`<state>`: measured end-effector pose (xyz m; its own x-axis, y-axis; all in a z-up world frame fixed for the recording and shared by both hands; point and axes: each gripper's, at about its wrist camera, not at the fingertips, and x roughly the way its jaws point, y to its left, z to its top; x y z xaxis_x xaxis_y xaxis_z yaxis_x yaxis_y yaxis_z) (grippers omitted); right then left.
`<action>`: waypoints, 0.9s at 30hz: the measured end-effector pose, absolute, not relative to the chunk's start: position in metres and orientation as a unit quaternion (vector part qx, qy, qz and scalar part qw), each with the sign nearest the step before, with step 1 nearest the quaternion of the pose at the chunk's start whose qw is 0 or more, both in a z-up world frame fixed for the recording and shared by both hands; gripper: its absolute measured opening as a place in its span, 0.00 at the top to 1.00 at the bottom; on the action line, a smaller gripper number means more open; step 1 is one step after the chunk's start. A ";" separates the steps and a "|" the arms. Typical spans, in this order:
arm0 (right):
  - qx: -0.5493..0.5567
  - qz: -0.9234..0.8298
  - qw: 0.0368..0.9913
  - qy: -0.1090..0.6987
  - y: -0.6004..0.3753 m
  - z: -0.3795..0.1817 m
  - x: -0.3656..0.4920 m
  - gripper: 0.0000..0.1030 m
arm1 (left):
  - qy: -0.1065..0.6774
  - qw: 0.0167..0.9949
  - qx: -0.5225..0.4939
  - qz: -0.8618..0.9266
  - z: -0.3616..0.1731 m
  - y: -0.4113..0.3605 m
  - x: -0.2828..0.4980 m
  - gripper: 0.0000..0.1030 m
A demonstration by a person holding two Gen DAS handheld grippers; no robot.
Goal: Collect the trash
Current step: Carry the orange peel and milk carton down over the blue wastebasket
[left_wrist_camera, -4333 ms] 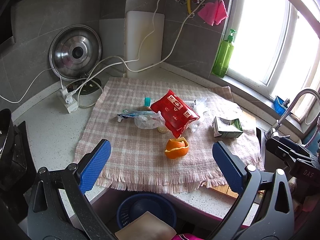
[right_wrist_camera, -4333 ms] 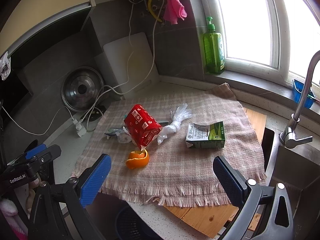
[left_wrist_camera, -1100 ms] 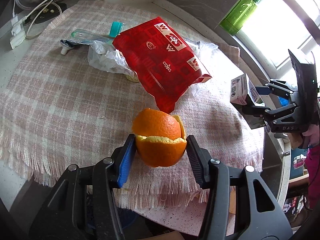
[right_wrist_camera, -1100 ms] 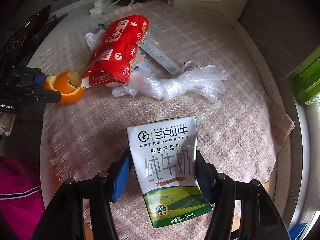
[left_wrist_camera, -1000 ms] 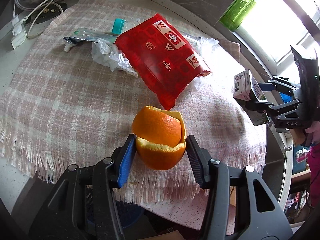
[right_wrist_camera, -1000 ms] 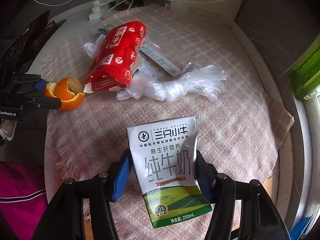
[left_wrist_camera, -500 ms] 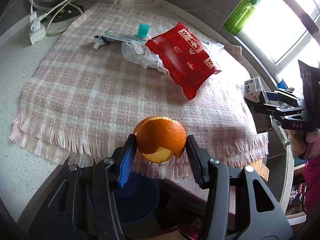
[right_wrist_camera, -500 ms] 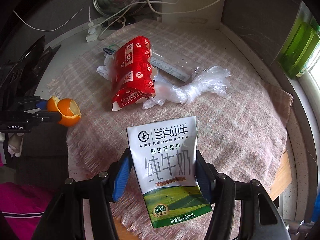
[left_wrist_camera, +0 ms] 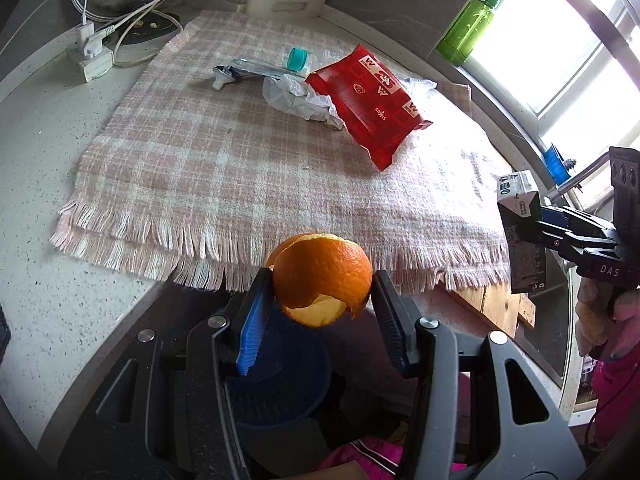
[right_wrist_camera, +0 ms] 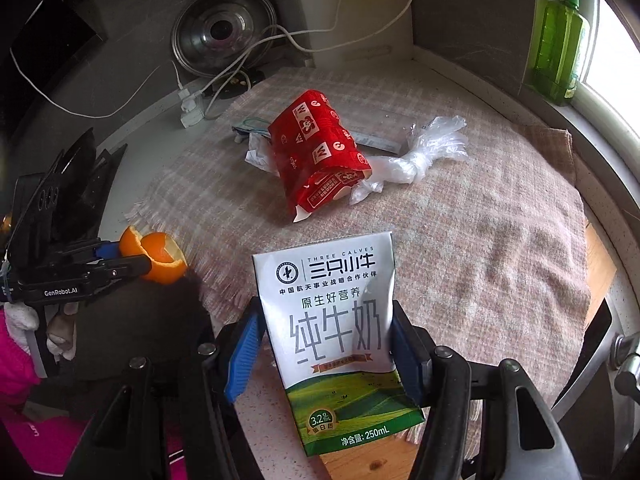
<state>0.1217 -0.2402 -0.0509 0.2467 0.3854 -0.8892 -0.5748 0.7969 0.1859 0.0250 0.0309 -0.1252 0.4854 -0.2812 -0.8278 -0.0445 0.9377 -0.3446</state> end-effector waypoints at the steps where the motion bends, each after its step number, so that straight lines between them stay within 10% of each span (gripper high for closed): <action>1: -0.086 0.304 0.787 0.530 -0.239 -0.050 0.115 0.40 | 0.504 0.846 -0.159 -0.071 -0.126 0.031 0.021 0.51; 27: -0.074 0.340 0.752 0.560 -0.159 -0.103 -0.015 0.40 | 0.581 0.802 -0.115 -0.069 -0.208 0.047 -0.058 0.51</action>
<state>-0.0153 -0.1591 -0.1025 0.1406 0.4293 -0.8921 -0.5943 0.7573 0.2708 -0.0578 0.0465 -0.2082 0.3144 -0.2454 -0.9170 -0.0230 0.9638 -0.2658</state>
